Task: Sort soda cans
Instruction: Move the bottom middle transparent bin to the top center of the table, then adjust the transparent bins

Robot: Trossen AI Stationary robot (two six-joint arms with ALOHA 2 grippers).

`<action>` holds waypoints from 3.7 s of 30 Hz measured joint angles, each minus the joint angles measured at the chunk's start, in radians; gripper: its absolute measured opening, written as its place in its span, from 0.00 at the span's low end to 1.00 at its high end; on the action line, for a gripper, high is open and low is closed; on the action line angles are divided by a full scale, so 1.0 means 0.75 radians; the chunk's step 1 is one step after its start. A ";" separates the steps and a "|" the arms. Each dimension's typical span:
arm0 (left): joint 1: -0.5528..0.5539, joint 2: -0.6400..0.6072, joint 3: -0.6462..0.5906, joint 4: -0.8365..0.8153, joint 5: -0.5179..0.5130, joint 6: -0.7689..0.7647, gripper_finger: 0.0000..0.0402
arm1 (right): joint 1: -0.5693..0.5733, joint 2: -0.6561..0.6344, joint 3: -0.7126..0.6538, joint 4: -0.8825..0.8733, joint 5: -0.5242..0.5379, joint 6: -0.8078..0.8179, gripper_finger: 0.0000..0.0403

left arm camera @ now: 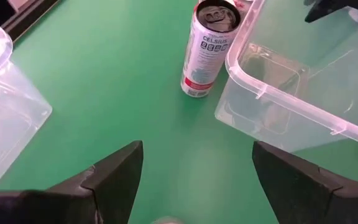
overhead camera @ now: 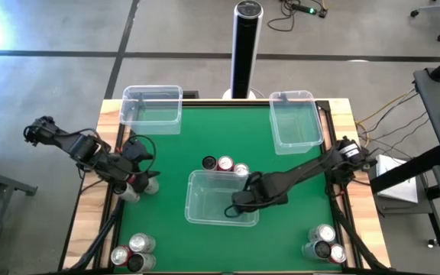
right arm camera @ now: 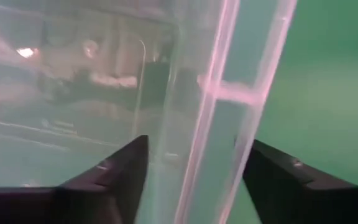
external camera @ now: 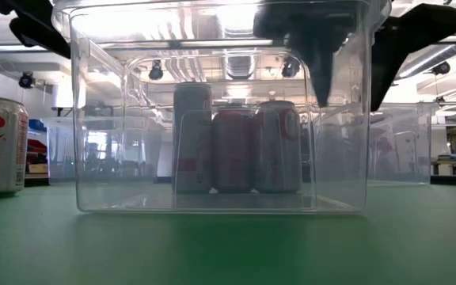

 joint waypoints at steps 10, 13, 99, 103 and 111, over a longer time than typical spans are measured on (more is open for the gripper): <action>0.000 -0.020 -0.001 -0.002 -0.015 0.070 0.72 | -0.002 -0.044 0.017 0.009 -0.041 -0.071 0.05; 0.000 -0.021 -0.001 -0.004 -0.015 0.070 0.72 | 0.043 -0.073 0.061 -0.015 -0.138 -0.169 0.04; 1.245 0.040 0.017 0.137 0.387 0.005 0.78 | -1.362 0.309 0.972 0.131 -0.241 -2.916 0.68; 1.527 0.244 0.047 0.275 0.585 0.150 0.78 | -1.310 0.190 0.973 0.130 -0.225 -2.711 0.76; 1.779 0.620 0.361 0.282 0.671 0.300 0.78 | -1.156 0.016 0.971 0.002 -0.044 -2.534 0.76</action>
